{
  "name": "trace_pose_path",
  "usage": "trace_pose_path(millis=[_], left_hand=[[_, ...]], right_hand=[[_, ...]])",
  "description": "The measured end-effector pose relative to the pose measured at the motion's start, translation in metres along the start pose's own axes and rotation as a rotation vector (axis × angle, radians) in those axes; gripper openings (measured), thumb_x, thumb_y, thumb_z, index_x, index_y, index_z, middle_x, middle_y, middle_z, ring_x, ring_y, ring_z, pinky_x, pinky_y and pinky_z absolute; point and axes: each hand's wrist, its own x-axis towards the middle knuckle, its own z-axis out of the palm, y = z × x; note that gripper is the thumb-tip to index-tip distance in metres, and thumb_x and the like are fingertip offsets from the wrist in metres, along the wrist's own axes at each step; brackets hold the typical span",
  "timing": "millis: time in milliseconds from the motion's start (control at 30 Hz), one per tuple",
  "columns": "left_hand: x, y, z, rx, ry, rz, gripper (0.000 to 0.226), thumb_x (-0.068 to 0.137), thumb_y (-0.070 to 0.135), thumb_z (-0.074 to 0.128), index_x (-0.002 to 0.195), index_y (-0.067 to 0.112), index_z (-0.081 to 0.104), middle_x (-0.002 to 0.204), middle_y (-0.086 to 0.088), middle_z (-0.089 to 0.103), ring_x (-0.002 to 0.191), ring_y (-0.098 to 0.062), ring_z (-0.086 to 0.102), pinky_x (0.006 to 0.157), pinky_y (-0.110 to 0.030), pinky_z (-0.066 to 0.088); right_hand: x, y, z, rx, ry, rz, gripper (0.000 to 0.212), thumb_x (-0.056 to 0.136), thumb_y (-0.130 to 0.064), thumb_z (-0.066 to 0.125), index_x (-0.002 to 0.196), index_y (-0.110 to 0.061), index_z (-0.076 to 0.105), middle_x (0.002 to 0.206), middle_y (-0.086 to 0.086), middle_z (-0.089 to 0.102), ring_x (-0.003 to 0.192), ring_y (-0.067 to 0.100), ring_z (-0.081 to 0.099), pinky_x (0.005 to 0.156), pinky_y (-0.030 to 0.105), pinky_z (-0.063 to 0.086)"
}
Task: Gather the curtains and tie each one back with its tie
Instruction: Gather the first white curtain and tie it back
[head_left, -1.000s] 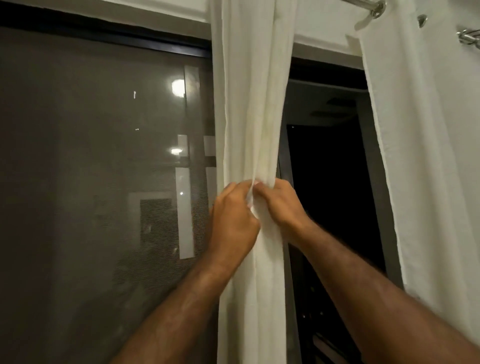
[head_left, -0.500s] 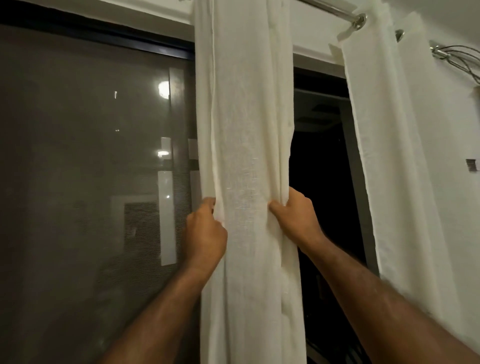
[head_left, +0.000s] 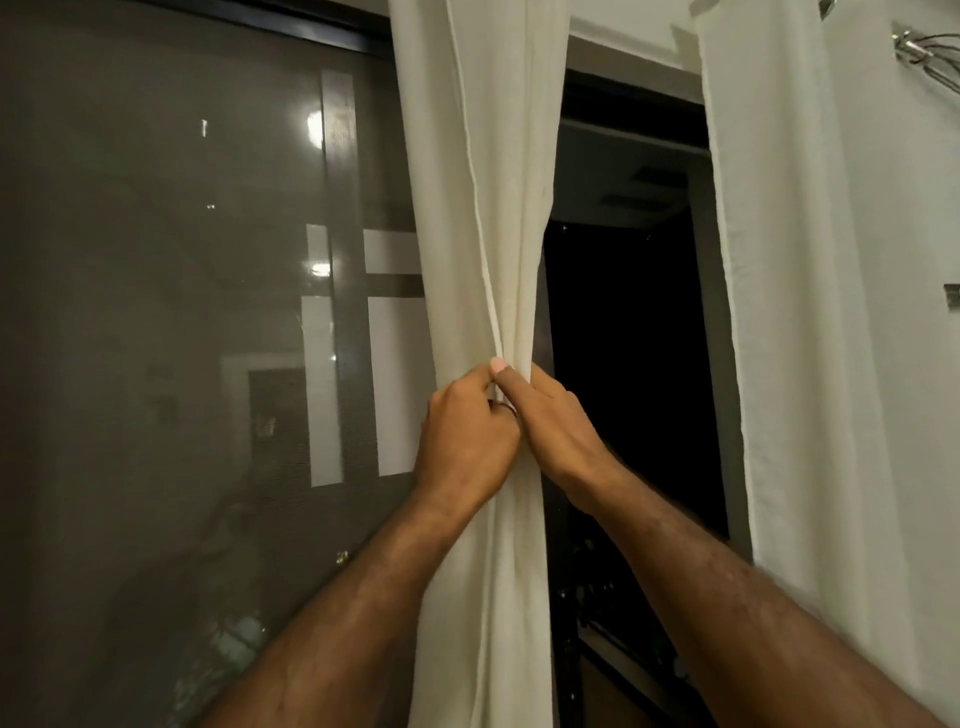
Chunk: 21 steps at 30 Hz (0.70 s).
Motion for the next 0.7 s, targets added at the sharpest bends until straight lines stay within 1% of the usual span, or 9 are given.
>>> trace_pose_path(millis=[100,133,200,267,367,467,533,600,700], left_hand=[[-0.013,-0.011,-0.004,-0.265,-0.189,-0.093,0.037,0.092,0.03,0.052,0.125,0.044,0.058,0.108,0.025,0.067,0.104,0.0,0.063,0.087,-0.03,0.056],[-0.018,-0.016,-0.003,-0.304,-0.237,-0.123,0.037,0.09,0.04,0.054,0.124,0.052,0.053,0.104,0.033,0.065,0.1,0.008,0.063,0.083,-0.025,0.057],[-0.026,-0.024,0.001,-0.242,-0.259,-0.152,0.049,0.087,0.048,0.059,0.131,0.051,0.039,0.101,0.038,0.06,0.092,0.016,0.06,0.071,-0.008,0.05],[-0.027,-0.032,0.005,-0.13,-0.182,-0.182,0.051,0.09,0.037,0.063,0.134,0.038,0.038,0.106,0.028,0.058,0.101,0.003,0.061,0.073,-0.014,0.045],[-0.03,-0.043,0.004,-0.009,-0.1,-0.288,0.037,0.093,0.018,0.062,0.129,0.022,0.055,0.11,0.007,0.061,0.107,-0.022,0.062,0.077,-0.026,0.045],[-0.042,-0.052,0.007,0.058,-0.163,-0.282,0.033,0.087,0.016,0.066,0.12,0.016,0.064,0.106,0.002,0.066,0.098,-0.023,0.065,0.075,-0.03,0.052],[-0.049,-0.057,0.009,0.077,-0.16,-0.276,0.031,0.088,0.018,0.062,0.118,0.016,0.064,0.108,0.001,0.067,0.097,-0.023,0.065,0.076,-0.032,0.054],[-0.054,-0.063,0.009,0.084,-0.128,-0.281,0.037,0.089,0.017,0.057,0.125,0.017,0.057,0.115,0.001,0.064,0.1,-0.02,0.061,0.079,-0.03,0.049],[-0.066,-0.073,0.009,0.051,-0.141,-0.288,0.05,0.088,0.009,0.056,0.136,0.018,0.044,0.124,0.002,0.057,0.106,-0.015,0.055,0.086,-0.026,0.045]], right_hand=[[-0.01,0.009,-0.006,0.07,-0.131,0.028,0.057,0.092,-0.077,0.037,0.126,-0.041,0.065,0.119,-0.01,0.073,0.111,0.006,0.068,0.101,0.041,0.055],[-0.014,0.013,-0.008,0.13,-0.186,0.052,0.052,0.093,-0.076,0.037,0.122,-0.044,0.067,0.119,-0.011,0.073,0.111,0.006,0.069,0.1,0.041,0.055],[-0.02,0.02,-0.009,0.226,-0.275,0.103,0.055,0.093,-0.076,0.033,0.122,-0.045,0.068,0.125,-0.014,0.071,0.118,0.004,0.066,0.101,0.039,0.054],[-0.025,0.026,-0.011,0.278,-0.305,0.115,0.06,0.097,-0.072,0.031,0.129,-0.037,0.066,0.134,-0.014,0.067,0.126,0.003,0.06,0.097,0.028,0.056],[-0.034,0.037,-0.012,0.347,-0.263,0.133,0.042,0.103,-0.054,0.043,0.124,-0.03,0.071,0.131,-0.015,0.069,0.12,0.001,0.063,0.079,0.018,0.058],[-0.046,0.056,-0.012,0.259,-0.172,0.152,0.024,0.104,-0.025,0.054,0.112,-0.027,0.076,0.113,-0.012,0.076,0.103,0.004,0.072,0.074,0.018,0.06],[-0.054,0.073,-0.01,0.176,-0.119,0.173,0.026,0.097,-0.01,0.057,0.104,-0.028,0.076,0.105,-0.011,0.077,0.098,0.004,0.073,0.077,0.021,0.061],[-0.067,0.091,-0.009,0.107,-0.108,0.222,0.029,0.092,-0.006,0.061,0.1,-0.031,0.073,0.102,-0.011,0.076,0.096,0.004,0.072,0.078,0.024,0.059],[-0.092,0.122,-0.003,0.062,-0.2,0.338,0.029,0.092,-0.01,0.064,0.11,-0.033,0.065,0.115,-0.012,0.068,0.103,0.007,0.067,0.076,0.021,0.052]])
